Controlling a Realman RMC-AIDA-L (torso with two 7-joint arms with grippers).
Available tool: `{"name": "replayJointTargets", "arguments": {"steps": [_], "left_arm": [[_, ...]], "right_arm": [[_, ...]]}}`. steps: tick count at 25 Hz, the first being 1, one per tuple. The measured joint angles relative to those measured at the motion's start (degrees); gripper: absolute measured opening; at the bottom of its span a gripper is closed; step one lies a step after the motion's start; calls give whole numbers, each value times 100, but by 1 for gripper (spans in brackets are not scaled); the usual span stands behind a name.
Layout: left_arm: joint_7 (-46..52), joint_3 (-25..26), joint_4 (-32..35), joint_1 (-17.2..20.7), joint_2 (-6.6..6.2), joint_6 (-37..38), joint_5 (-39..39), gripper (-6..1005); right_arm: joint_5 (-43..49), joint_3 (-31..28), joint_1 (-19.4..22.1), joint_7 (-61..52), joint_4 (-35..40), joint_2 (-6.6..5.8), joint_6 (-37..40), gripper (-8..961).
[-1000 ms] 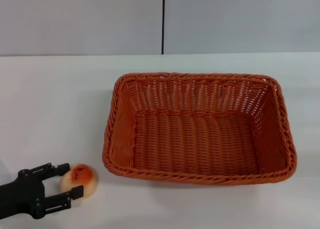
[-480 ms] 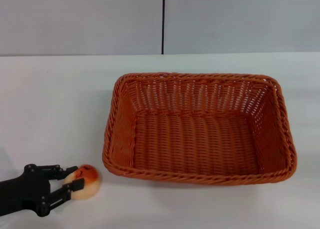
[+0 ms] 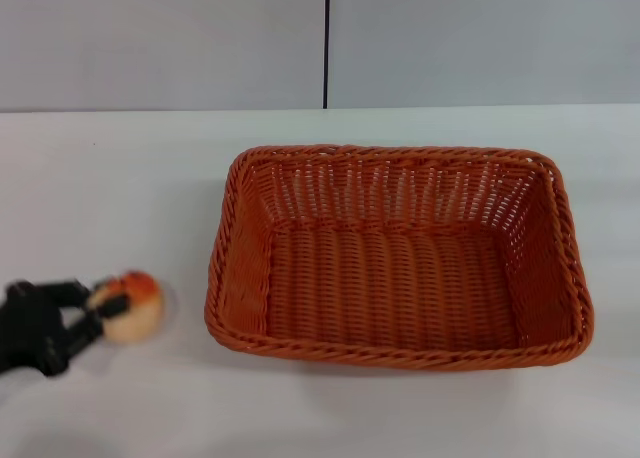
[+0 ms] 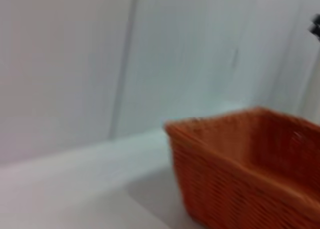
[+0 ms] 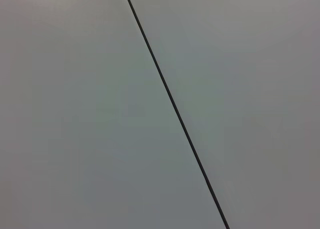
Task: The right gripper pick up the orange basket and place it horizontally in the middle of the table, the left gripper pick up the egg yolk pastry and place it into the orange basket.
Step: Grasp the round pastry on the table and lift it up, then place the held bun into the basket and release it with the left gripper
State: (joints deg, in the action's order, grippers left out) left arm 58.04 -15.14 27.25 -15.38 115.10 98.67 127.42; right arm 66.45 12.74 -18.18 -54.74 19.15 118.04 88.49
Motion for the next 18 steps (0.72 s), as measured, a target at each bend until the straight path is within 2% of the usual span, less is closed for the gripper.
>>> {"name": "replayJointTargets", "arguments": {"steps": [3,4,5,6,7,10,12,13,18], "left_arm": [[-11,249,7,-14,-8,14,-3,168],[-115,979,8,-48,-13,8,-112,165],[-177,1228,-19,-58,-6,17,-274,162],[-177,1228,-19,-58,-6,17,-274,158],[-244,1473,-97,-111,41,118,-782,155],[-220,1464,-165,-263,110,253,-1219,146],[-92,1459,-260,-644,241,382,-1436,133],[-92,1459,-260,-644,241,382,-1436,123],[-181,1277,-870,-1279,289,435,-1448,83]], "right_arm": [[0,0,4,2,0,-1,0,586],[0,0,5,2,0,-2,0,586],[0,0,6,3,0,-1,1,586],[0,0,6,3,0,-1,0,586],[2,0,7,4,0,3,1,586],[6,1,7,5,0,10,1,586],[6,0,7,6,1,17,2,586],[6,1,7,6,0,19,1,586],[6,0,11,7,-51,21,7,586]]}}
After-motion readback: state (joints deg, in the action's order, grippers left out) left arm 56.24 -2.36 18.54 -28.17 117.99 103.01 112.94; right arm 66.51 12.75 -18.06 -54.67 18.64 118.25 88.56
